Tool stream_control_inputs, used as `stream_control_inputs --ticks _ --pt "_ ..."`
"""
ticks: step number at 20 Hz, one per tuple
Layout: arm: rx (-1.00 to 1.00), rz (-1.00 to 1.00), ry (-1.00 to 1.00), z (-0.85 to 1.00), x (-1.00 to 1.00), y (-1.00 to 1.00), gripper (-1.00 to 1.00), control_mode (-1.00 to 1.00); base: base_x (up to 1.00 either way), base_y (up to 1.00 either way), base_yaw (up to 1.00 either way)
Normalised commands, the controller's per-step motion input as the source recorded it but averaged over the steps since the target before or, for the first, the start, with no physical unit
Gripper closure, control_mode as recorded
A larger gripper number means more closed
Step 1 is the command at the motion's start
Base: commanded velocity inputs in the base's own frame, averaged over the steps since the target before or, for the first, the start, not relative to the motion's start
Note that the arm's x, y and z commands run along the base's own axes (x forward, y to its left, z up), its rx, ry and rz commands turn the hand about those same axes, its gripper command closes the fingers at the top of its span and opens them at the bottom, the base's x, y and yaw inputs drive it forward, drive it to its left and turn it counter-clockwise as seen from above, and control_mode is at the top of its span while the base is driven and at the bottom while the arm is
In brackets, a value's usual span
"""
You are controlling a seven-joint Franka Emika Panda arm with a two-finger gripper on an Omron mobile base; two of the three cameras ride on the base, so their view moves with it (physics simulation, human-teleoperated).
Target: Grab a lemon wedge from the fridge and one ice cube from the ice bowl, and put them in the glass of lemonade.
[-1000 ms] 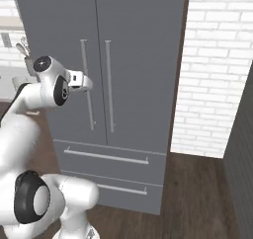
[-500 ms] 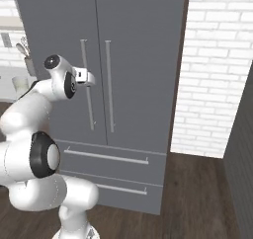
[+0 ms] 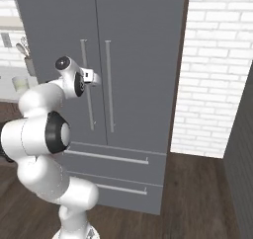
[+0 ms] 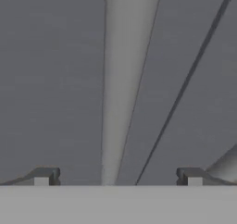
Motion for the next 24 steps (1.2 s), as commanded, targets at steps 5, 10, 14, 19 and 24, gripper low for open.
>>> stream_control_inputs --ticks 5,10,14,19,24 --pt "0.0 0.0 -0.01 -0.07 0.54 0.0 -1.0 -1.0 0.0 0.0 0.0" --pt "0.0 0.0 0.0 -0.03 0.4 0.06 1.0 -1.0 0.0 0.0 0.0" --pt "0.0 0.0 0.0 0.0 0.06 0.0 1.0 -1.0 0.0 0.0 0.0" --pt "0.0 0.0 0.0 0.0 0.01 0.0 1.0 -1.0 0.0 0.0 0.0" --pt "0.0 0.0 -0.06 0.12 -0.47 0.29 1.0 -1.0 0.0 0.0 0.0"
